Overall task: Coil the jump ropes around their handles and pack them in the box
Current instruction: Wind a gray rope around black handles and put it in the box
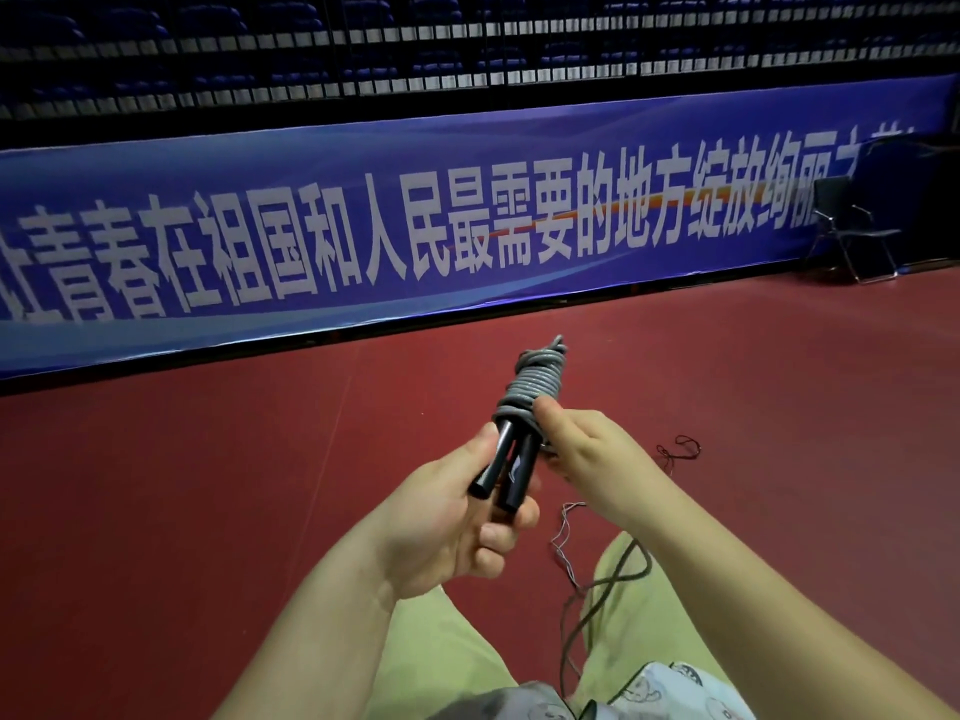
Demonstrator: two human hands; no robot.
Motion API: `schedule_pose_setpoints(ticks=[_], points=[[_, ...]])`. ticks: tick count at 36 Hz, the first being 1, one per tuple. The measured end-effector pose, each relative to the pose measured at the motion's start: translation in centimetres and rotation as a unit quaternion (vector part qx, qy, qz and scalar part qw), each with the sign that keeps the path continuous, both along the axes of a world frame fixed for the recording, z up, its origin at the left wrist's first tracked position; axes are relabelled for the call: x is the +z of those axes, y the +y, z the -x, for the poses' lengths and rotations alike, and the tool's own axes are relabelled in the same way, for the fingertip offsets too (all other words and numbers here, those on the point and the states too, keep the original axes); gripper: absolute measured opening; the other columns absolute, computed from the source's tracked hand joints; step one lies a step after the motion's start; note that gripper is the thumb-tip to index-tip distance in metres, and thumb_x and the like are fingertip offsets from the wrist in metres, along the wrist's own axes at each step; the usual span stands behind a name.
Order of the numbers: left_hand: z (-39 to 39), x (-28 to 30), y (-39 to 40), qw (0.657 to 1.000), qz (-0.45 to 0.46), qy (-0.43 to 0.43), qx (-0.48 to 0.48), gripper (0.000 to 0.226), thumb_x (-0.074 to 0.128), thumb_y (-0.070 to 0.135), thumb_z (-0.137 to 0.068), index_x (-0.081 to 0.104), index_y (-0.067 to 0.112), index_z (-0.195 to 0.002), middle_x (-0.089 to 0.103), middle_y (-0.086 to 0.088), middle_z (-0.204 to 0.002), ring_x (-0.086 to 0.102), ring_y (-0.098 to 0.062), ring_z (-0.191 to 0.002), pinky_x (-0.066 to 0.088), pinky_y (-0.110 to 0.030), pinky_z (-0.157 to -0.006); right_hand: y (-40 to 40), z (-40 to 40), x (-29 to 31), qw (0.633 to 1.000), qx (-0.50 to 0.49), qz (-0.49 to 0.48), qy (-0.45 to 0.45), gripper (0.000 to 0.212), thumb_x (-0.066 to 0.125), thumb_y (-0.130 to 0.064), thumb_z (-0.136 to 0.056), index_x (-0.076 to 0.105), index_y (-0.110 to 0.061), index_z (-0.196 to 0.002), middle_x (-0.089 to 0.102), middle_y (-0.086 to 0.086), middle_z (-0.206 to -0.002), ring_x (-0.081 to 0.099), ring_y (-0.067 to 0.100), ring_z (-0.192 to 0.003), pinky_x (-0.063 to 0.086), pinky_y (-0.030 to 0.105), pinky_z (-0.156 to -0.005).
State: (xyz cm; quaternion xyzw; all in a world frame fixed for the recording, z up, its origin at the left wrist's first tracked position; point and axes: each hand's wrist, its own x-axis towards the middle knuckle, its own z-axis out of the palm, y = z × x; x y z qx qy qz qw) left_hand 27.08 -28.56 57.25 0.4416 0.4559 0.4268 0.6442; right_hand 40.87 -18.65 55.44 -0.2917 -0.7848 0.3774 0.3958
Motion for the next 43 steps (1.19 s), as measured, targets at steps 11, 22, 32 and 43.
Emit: schedule_pose_setpoints(ticks=[11, 22, 32, 43], points=[[-0.4, -0.7, -0.1, 0.982, -0.068, 0.155, 0.08, 0.045, 0.039, 0.052, -0.091, 0.056, 0.011, -0.1, 0.052, 0.002, -0.07, 0.035, -0.008, -0.052, 0.029, -0.022, -0.051, -1.4, 0.2, 0.6, 0.999, -0.034, -0.007, -0.038, 0.048, 0.041, -0.053, -0.094, 0.04, -0.021, -0.059, 0.035, -0.007, -0.054, 0.03, 0.011, -0.05, 0.025, 0.033, -0.053], [-0.8, -1.4, 0.6, 0.951, -0.115, 0.248, 0.141, 0.05, 0.03, 0.055, -0.096, 0.056, 0.013, -0.096, 0.054, 0.004, -0.07, 0.038, -0.009, -0.054, 0.034, -0.023, -0.054, -0.3, 0.0, 0.2, 0.998, 0.025, 0.041, -0.032, 0.054, 0.03, -0.067, -0.081, 0.044, -0.016, -0.068, 0.039, -0.005, -0.058, 0.03, 0.007, -0.046, 0.024, 0.027, -0.051], [-0.3, -1.6, 1.1, 0.942, -0.127, 0.257, 0.174, 0.05, 0.03, 0.047, -0.1, 0.062, 0.009, -0.107, 0.047, 0.011, -0.061, 0.036, -0.007, -0.054, 0.032, -0.023, -0.057, -0.3, -1.0, 0.7, 0.993, 0.024, 0.084, -0.08, 0.053, 0.036, -0.055, -0.095, 0.056, -0.011, -0.077, 0.051, -0.006, -0.054, 0.038, 0.006, -0.04, 0.03, 0.019, -0.043], [-0.1, -2.3, 1.2, 0.934, -0.153, 0.216, 0.241, 0.036, 0.037, 0.044, -0.099, 0.062, 0.018, -0.095, 0.048, 0.003, -0.075, 0.04, -0.008, -0.061, 0.036, -0.028, -0.065, -1.3, 1.0, 1.0, 0.996, -0.037, 0.021, -0.078, 0.061, 0.035, -0.052, -0.098, 0.048, -0.013, -0.053, 0.05, -0.003, -0.042, 0.039, 0.01, -0.037, 0.031, 0.028, -0.05]])
